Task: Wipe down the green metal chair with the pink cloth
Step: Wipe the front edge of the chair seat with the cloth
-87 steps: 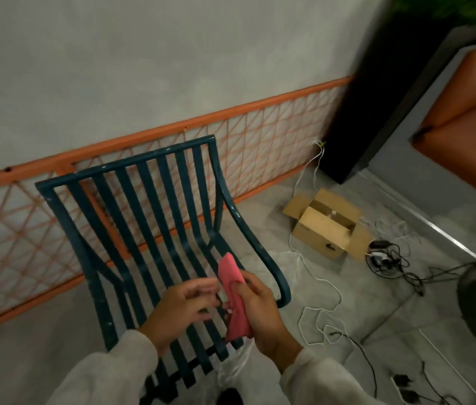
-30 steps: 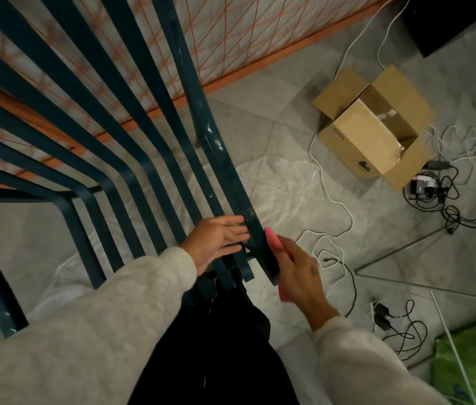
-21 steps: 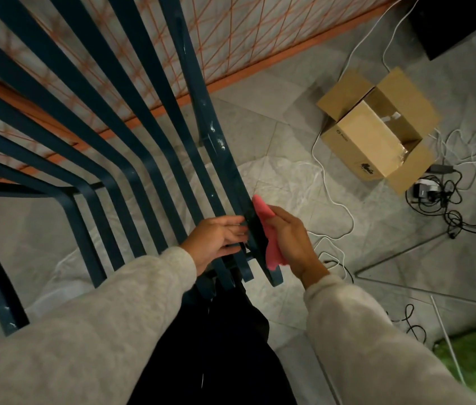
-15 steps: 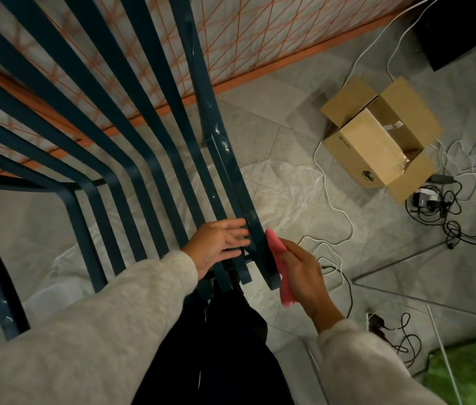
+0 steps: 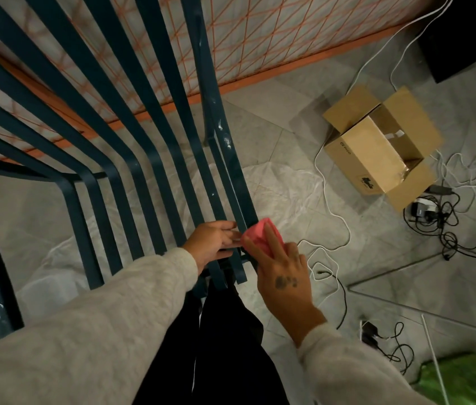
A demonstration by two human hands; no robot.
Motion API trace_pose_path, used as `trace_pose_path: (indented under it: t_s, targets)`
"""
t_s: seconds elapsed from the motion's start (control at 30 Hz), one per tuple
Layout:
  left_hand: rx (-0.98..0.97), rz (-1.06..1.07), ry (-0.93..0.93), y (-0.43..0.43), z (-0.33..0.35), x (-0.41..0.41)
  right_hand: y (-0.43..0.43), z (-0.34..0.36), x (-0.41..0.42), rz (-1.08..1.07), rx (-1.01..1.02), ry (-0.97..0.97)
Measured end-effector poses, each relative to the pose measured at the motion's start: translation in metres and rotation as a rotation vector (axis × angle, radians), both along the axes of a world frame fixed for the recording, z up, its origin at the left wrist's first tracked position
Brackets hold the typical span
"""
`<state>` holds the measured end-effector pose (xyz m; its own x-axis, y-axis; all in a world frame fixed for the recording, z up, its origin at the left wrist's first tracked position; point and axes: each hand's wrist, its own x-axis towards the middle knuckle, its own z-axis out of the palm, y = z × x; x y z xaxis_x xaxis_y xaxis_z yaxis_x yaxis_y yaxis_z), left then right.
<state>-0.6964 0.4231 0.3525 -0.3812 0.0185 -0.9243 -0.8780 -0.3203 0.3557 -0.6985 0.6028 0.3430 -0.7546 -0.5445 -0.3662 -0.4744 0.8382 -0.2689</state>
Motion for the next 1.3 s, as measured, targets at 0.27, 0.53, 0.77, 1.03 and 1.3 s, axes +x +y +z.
trace_pose_path:
  t_s: [0.27, 0.53, 0.77, 1.03, 1.3]
  targets:
    - [-0.030, 0.010, 0.104, -0.006, 0.003, -0.010, -0.035, -0.003, -0.030, -0.086, -0.094, -0.068]
    - [0.028, 0.040, 0.085, -0.013, 0.006, -0.018, -0.019, -0.005, -0.015, 0.007, -0.018, 0.008]
    - [-0.070, -0.033, 0.108, -0.017, 0.006, -0.016, -0.036, 0.014, -0.021, 0.426, 0.232, 0.173]
    - [-0.074, 0.043, 0.073, -0.030, 0.006, -0.013, -0.045, 0.001, -0.054, 0.478, 0.116, 0.294]
    - [0.001, 0.113, 0.149, -0.029, 0.004, -0.032, -0.009, -0.014, -0.026, 0.048, -0.204, -0.048]
